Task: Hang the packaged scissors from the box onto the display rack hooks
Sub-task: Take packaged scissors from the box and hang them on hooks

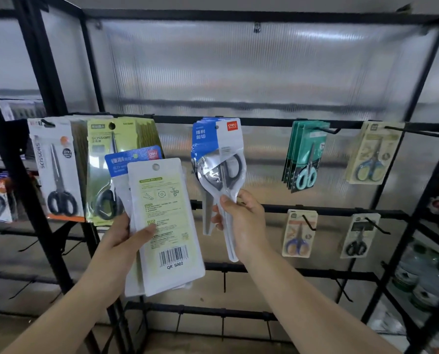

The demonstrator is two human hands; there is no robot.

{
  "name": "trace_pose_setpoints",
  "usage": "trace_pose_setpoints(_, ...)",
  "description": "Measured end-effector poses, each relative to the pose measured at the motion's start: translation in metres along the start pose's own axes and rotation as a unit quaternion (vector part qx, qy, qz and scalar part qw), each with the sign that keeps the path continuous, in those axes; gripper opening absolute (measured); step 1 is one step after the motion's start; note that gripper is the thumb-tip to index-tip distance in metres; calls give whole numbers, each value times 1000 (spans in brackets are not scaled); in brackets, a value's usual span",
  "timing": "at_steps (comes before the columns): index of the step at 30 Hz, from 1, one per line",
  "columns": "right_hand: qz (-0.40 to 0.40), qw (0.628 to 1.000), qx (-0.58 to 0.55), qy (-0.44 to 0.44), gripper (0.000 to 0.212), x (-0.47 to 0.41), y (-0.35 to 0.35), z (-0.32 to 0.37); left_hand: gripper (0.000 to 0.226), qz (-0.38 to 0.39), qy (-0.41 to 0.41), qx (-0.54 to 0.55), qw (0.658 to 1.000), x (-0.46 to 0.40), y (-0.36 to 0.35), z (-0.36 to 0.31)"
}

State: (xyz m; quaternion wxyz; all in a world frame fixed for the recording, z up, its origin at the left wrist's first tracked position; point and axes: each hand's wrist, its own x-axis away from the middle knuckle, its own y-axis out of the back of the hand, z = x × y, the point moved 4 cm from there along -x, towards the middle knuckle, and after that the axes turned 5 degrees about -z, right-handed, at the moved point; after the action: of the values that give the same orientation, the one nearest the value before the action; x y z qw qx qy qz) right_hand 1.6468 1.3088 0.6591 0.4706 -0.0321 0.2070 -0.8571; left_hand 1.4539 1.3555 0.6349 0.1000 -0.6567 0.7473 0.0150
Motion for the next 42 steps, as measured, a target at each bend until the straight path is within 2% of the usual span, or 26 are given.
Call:
trace_pose_setpoints(26, -18, 998, 58, 6, 14, 1, -7, -16, 28, -7, 3, 62, 998, 1, 15, -2)
trace_pose_setpoints(30, -64, 989, 134, -11, 13, -1, 7, -31, 25, -15, 11, 90, 996, -2, 8, -5)
trace_pose_setpoints(32, -92, 978, 189, -6, 23, 2, 17, -42, 29, -7, 20, 117, 993, -1, 3, -3)
trace_pose_setpoints(34, -128, 964, 229, 33, 38, 8, 26, -44, 31, 3, 22, 126, 992, 1, 0, 0)
trace_pose_setpoints(35, -130, 962, 233, 57, 38, 11, 28, -41, 30, 9, 22, 127, 992, 2, -2, 1)
trace_pose_setpoints(36, -109, 966, 225, 71, 31, 14, 26, -38, 29, 15, 23, 130, 991, 3, -4, 2)
trace_pose_setpoints(38, 1, 977, 207, 44, 16, 20, 13, -33, 27, 24, 24, 136, 990, 5, -10, 4)
trace_pose_setpoints(40, 107, 966, 235, -19, 31, 27, -4, -36, 28, 26, 24, 138, 990, 7, -14, 7)
trace_pose_setpoints(42, 113, 961, 247, -45, 33, 31, -12, -38, 27, 26, 29, 145, 989, 8, -17, 8)
